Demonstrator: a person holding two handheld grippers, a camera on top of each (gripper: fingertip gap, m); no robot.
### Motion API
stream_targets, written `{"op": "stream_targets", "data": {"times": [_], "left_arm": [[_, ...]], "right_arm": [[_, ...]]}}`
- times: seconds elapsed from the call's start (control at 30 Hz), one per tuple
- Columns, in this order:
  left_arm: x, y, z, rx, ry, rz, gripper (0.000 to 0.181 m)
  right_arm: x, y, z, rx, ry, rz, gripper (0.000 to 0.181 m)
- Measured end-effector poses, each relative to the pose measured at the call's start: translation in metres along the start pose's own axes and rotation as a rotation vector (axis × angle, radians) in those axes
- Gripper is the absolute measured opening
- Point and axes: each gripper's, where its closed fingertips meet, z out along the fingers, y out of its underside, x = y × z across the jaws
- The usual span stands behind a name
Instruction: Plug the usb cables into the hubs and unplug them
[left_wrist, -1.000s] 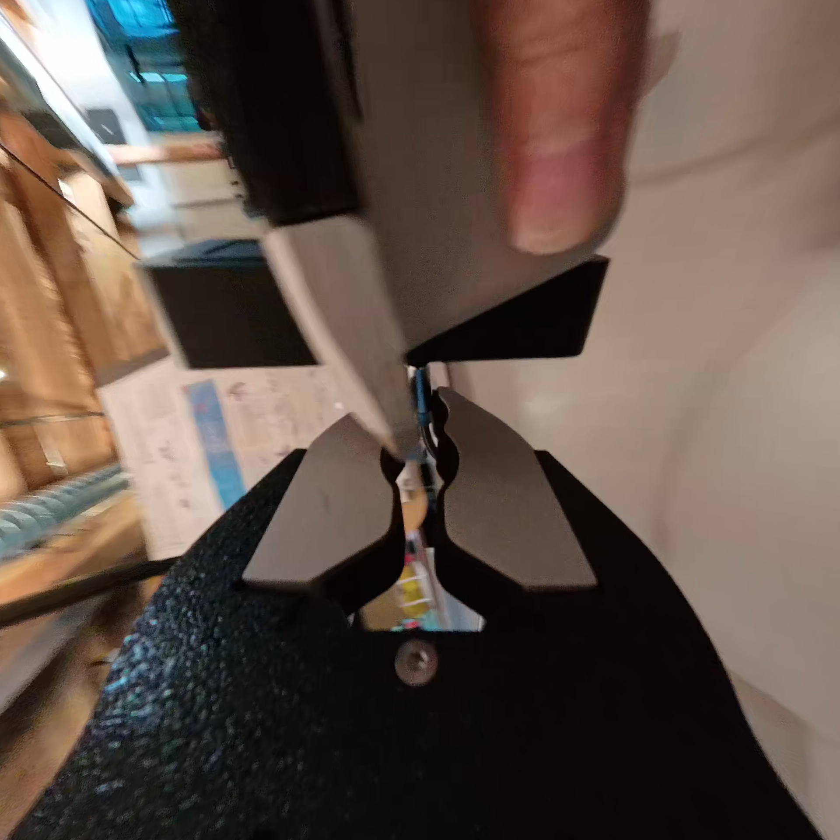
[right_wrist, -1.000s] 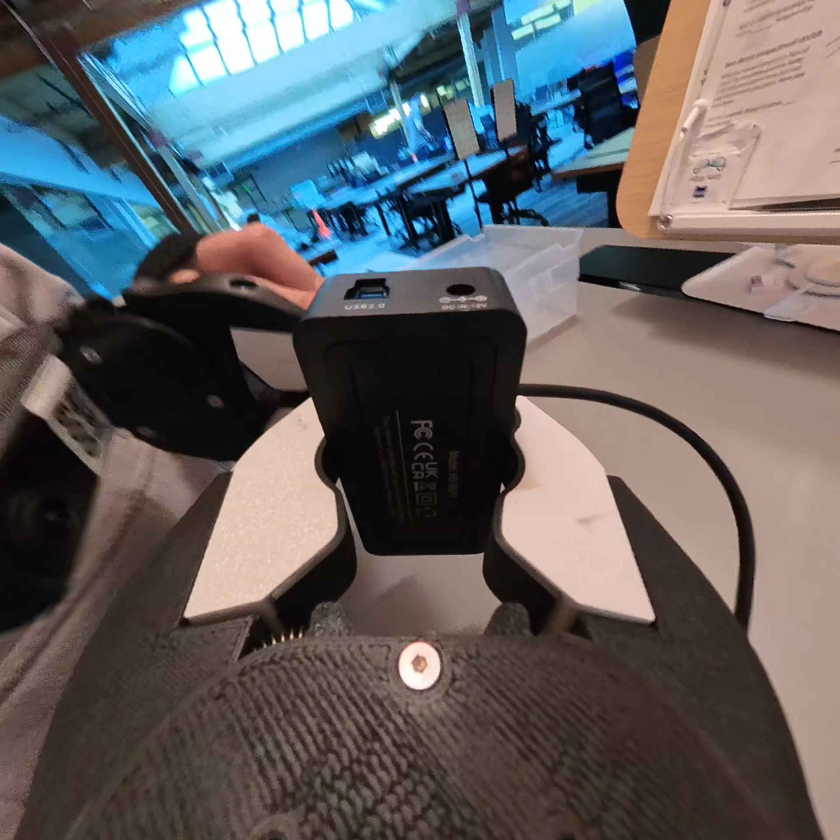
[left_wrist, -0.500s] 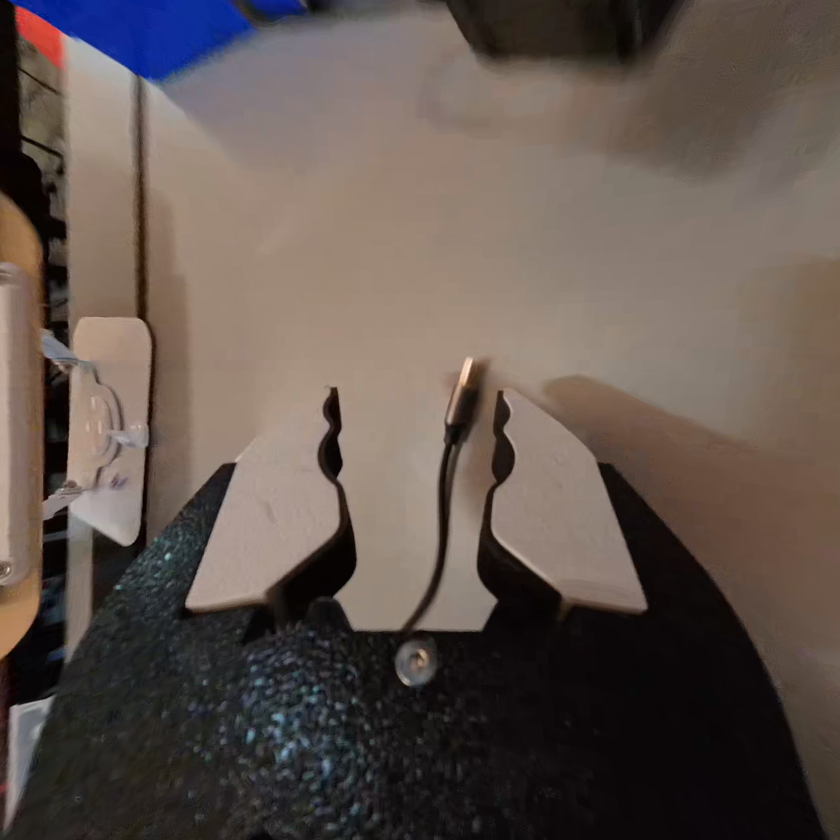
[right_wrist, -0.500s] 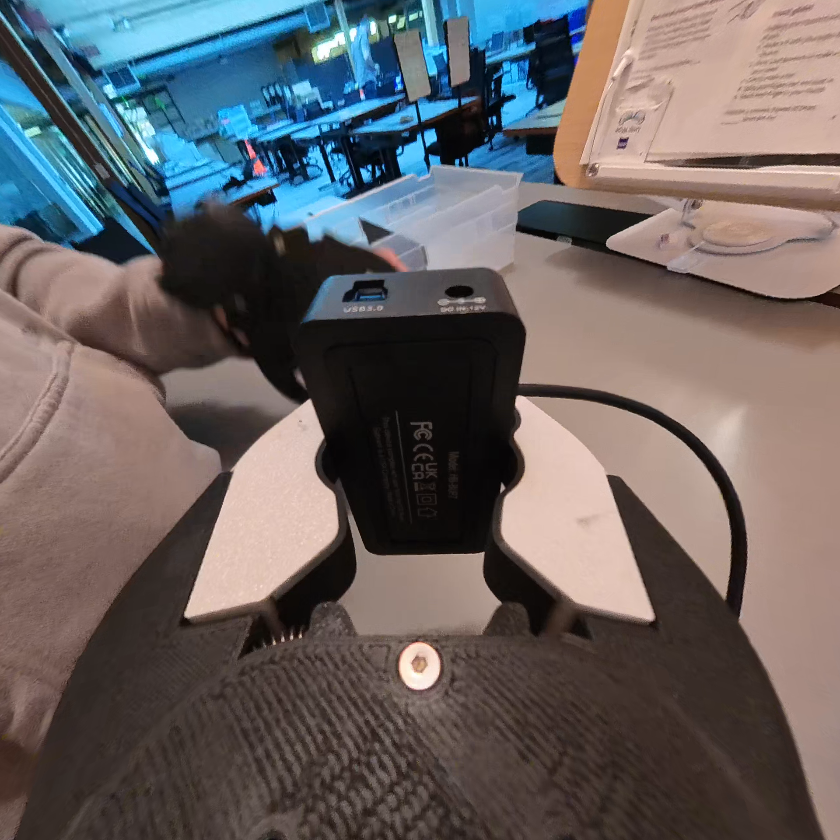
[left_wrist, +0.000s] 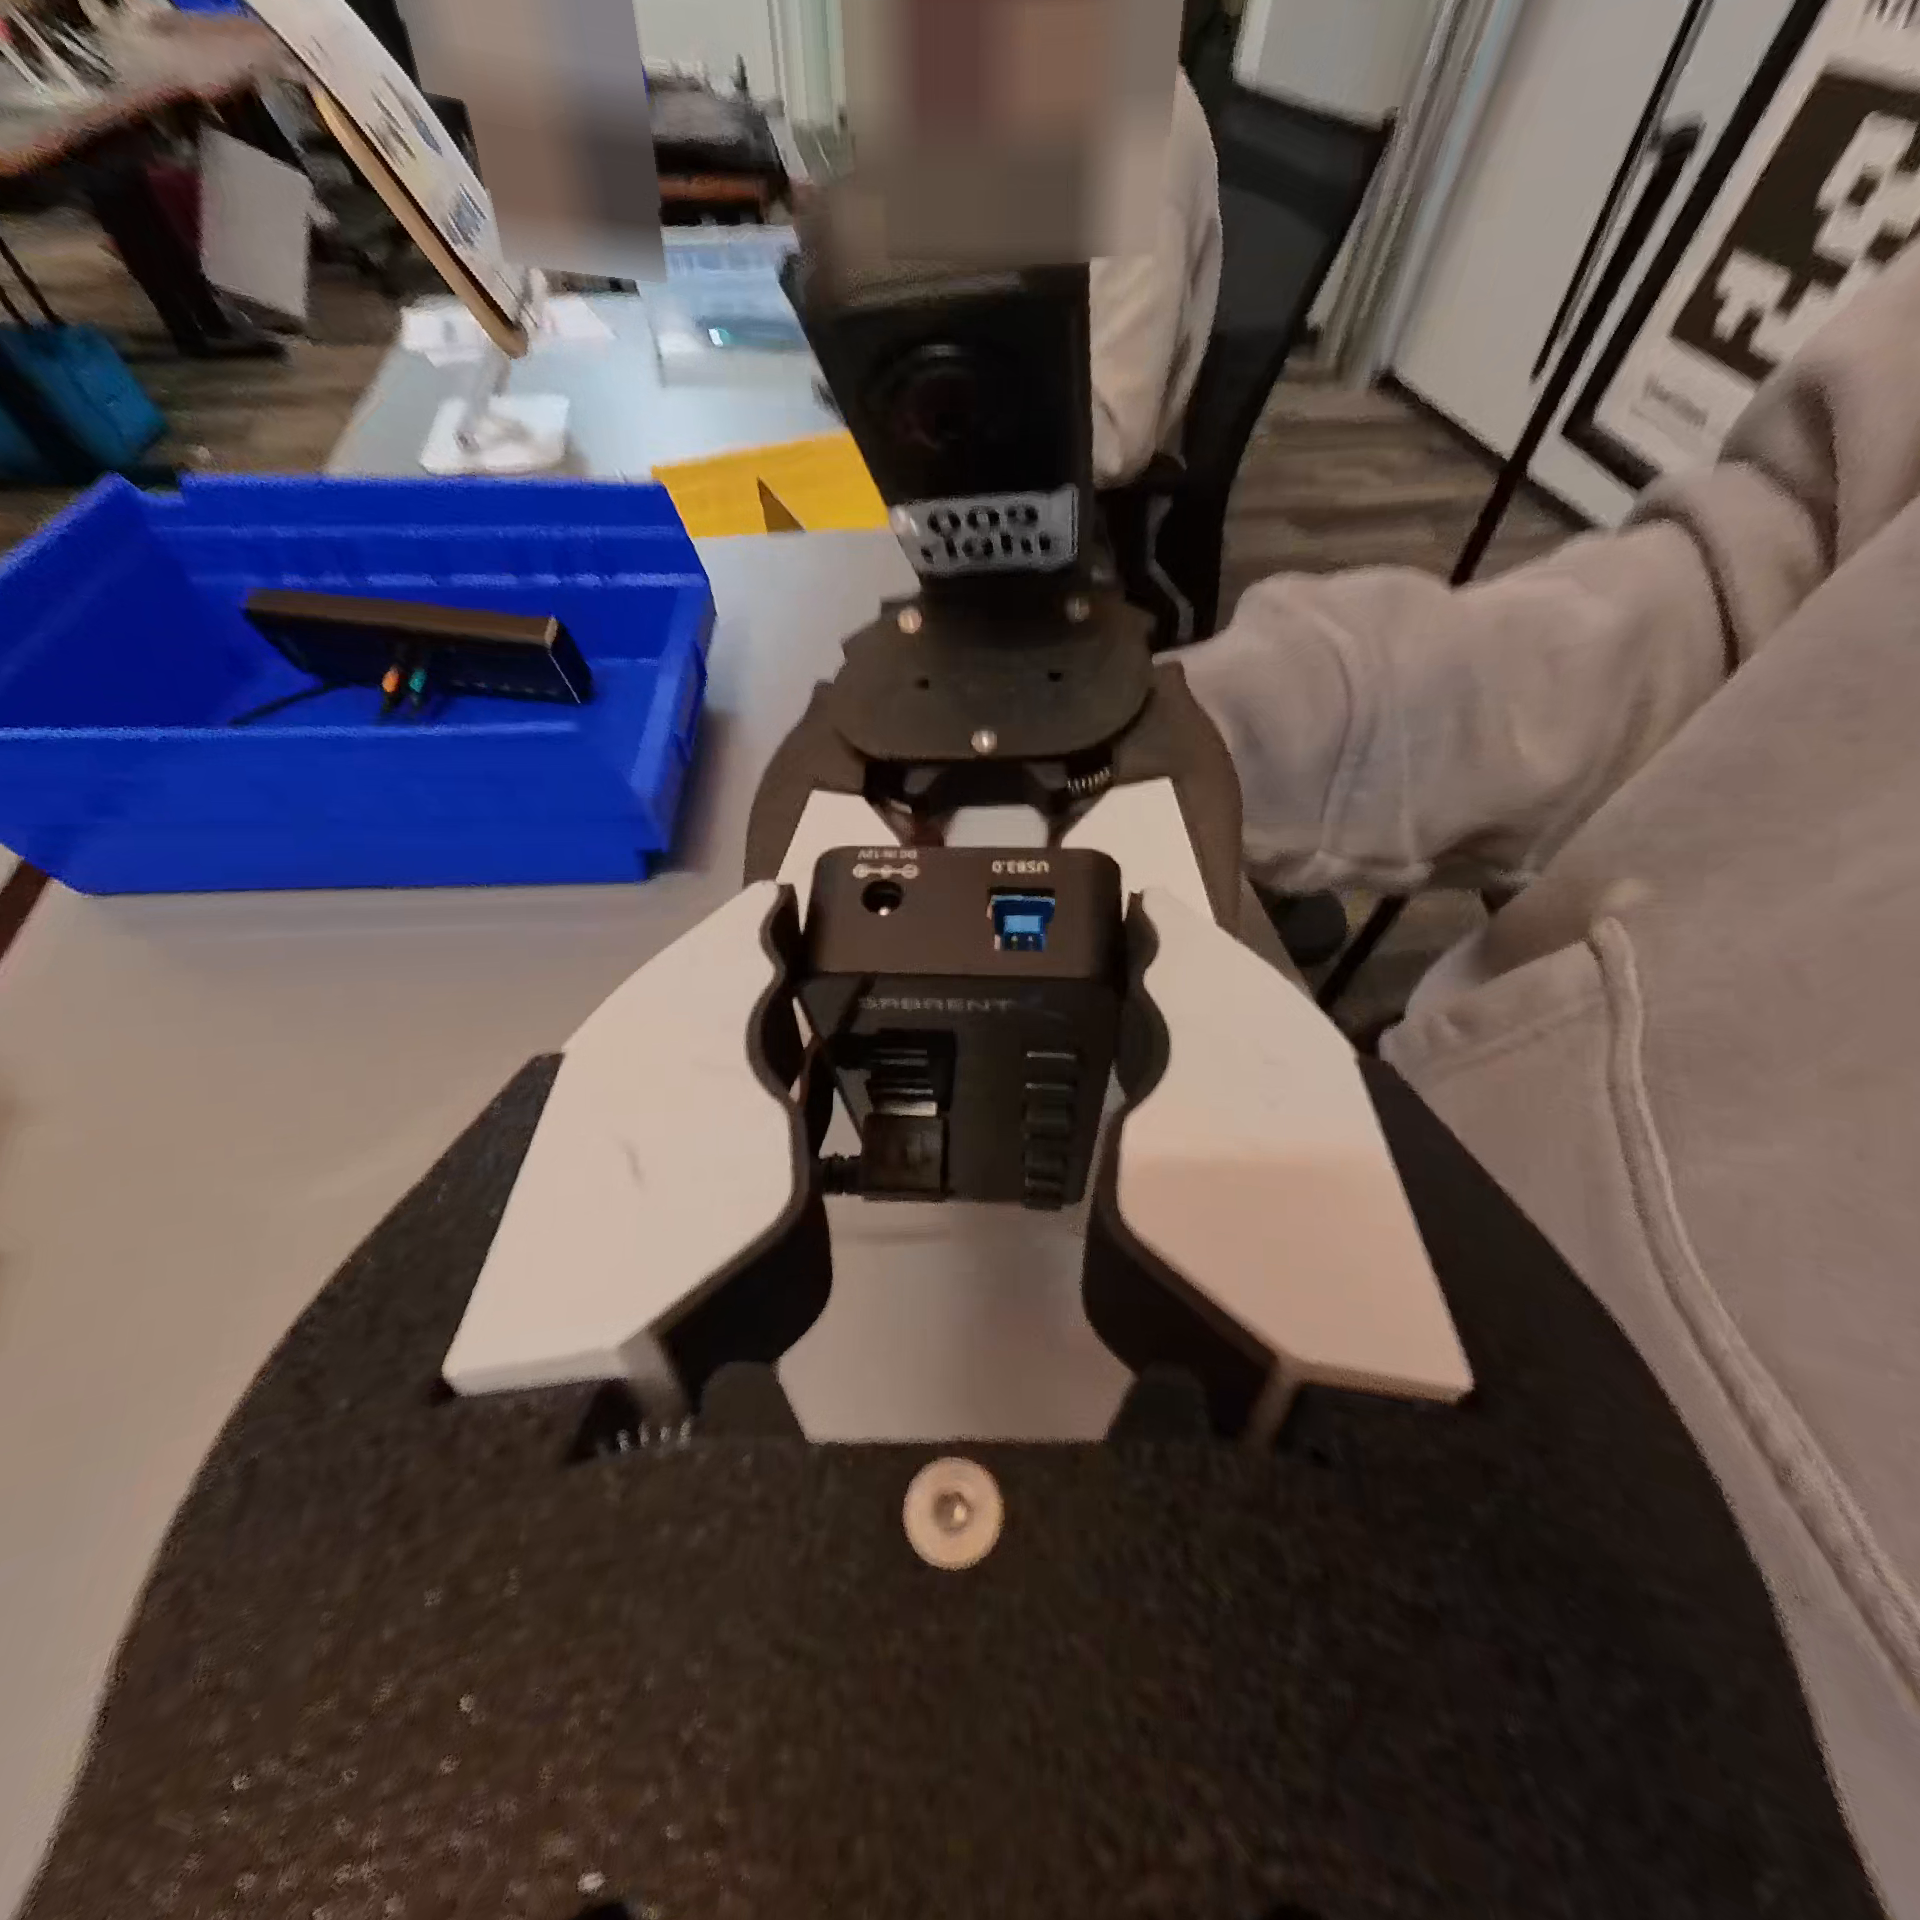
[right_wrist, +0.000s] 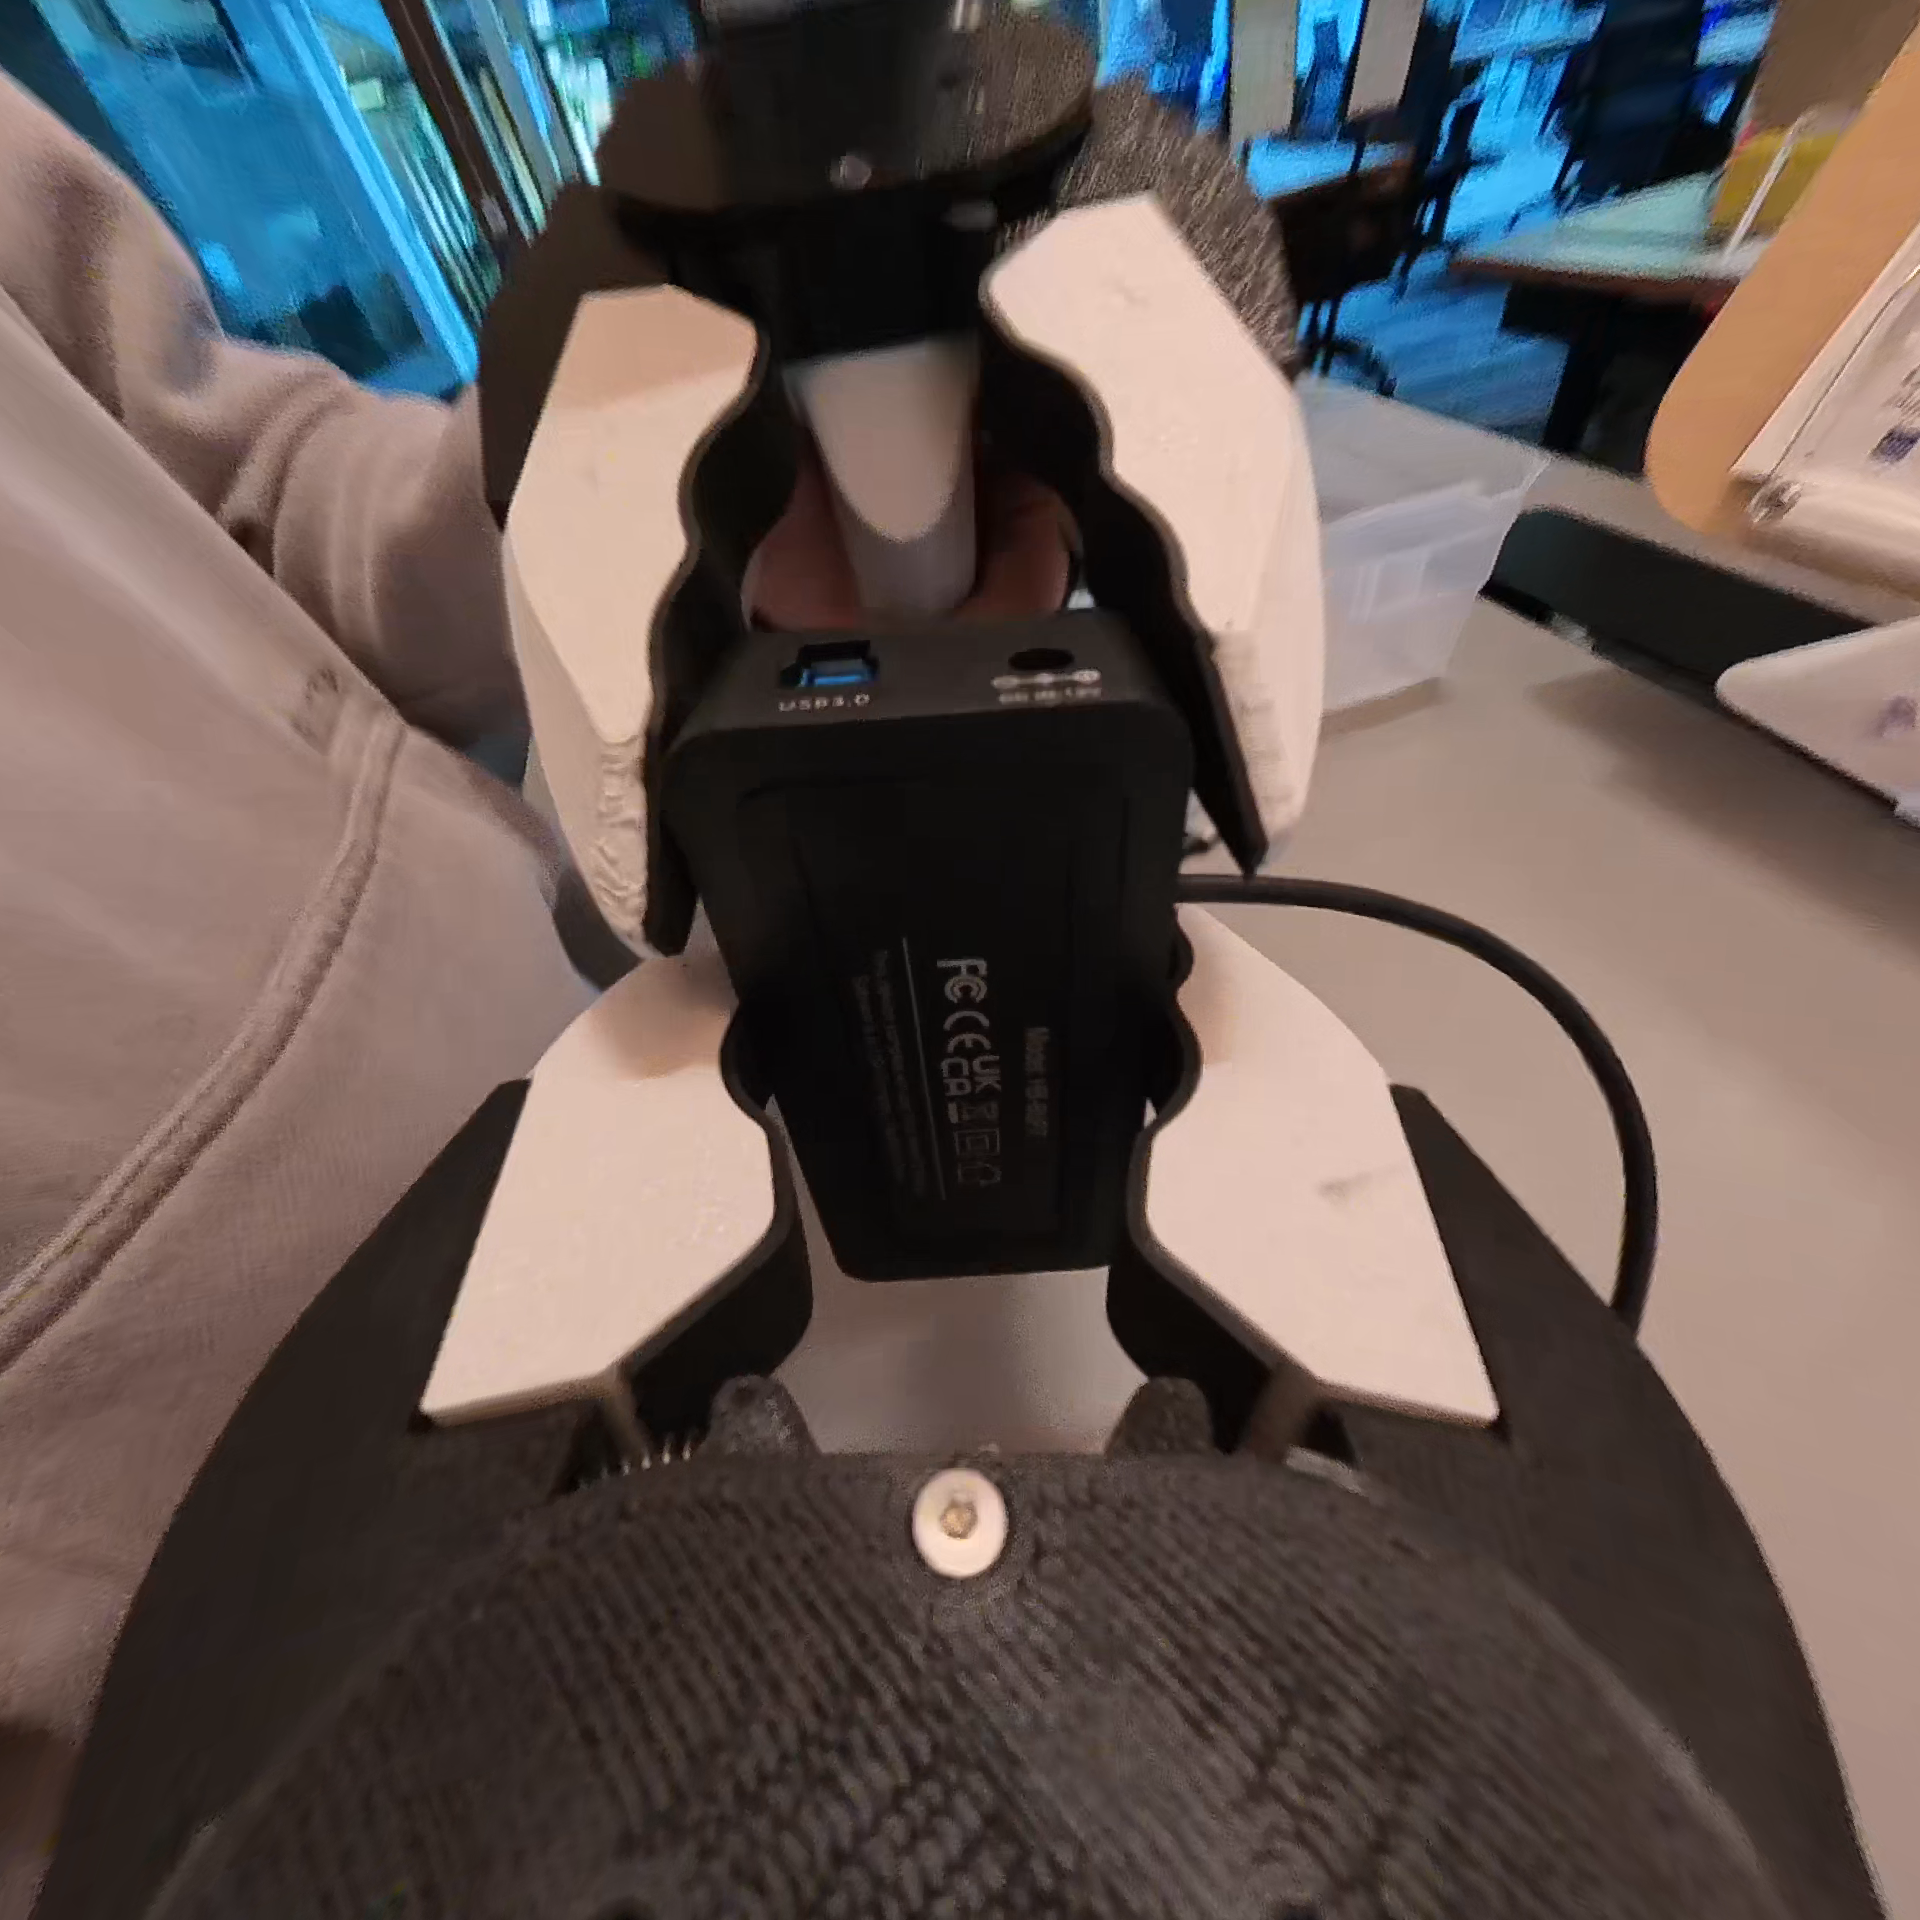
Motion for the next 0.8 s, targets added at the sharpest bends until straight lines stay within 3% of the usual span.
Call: {"op": "stream_targets", "data": {"times": [0.1,0.3,0.47,0.67,0.73,0.8], "left_arm": [[-0.001,-0.015,-0.001,0.090,-0.002,-0.006,0.058],[0.002,-0.023,-0.006,0.153,0.015,0.060,0.058],[-0.002,-0.020,-0.010,0.170,0.009,0.056,0.058],[-0.001,-0.013,-0.014,0.082,0.018,0.033,0.058],[-0.010,-0.016,-0.026,0.078,-0.035,0.027,0.069],[-0.030,-0.012,-0.045,0.046,-0.142,0.025,0.066]], "right_arm": [[-0.002,-0.016,-0.001,0.111,-0.021,0.022,0.072],[-0.006,-0.010,0.006,0.030,-0.007,-0.007,0.086],[0.006,-0.007,0.006,-0.014,0.083,-0.055,0.072],[0.004,-0.002,0.007,-0.026,0.054,-0.034,0.072],[0.005,0.000,0.003,-0.046,0.061,-0.035,0.072],[0.017,0.003,-0.010,-0.061,0.121,-0.033,0.072]]}}
